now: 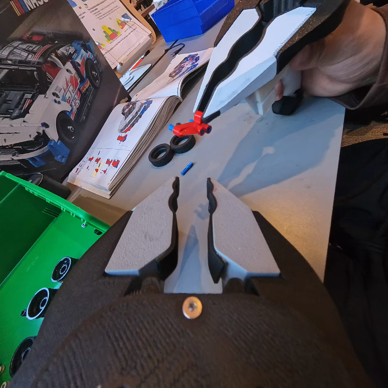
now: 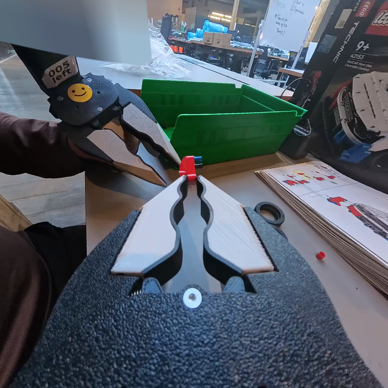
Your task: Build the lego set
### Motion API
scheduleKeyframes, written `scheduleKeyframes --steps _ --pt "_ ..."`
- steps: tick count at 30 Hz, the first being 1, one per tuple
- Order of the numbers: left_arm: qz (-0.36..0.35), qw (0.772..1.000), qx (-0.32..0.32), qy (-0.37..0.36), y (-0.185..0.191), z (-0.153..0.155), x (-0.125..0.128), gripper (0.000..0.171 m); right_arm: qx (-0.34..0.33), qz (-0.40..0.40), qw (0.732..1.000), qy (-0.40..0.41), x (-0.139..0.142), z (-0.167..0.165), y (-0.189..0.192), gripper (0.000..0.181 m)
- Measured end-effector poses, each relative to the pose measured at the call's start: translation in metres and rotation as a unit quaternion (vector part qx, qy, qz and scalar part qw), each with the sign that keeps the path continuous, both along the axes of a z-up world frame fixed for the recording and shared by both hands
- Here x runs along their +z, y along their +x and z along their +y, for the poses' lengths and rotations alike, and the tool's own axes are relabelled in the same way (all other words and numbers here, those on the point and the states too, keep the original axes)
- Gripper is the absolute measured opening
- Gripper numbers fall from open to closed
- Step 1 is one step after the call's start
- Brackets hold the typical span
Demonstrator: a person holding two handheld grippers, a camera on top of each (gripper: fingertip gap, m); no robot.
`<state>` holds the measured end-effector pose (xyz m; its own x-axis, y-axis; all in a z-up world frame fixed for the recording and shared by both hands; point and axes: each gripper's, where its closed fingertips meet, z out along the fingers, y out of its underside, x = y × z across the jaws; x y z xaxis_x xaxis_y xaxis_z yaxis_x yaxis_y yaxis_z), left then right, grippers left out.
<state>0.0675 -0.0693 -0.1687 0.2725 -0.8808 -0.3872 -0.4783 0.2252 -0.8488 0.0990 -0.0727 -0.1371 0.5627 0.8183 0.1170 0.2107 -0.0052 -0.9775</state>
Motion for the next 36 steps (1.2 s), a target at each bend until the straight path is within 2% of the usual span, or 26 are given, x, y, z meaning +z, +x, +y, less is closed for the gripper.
scheduleKeyframes --steps 23,36 --pt "0.004 1.0 -0.001 0.004 0.0 -0.001 -0.001 0.023 0.001 -0.048 0.998 0.03 -0.007 -0.004 -0.009 0.006" --pt "0.001 1.0 -0.011 0.004 0.0 -0.004 0.0 0.023 0.006 -0.095 0.99 0.103 -0.009 -0.011 -0.015 0.006"
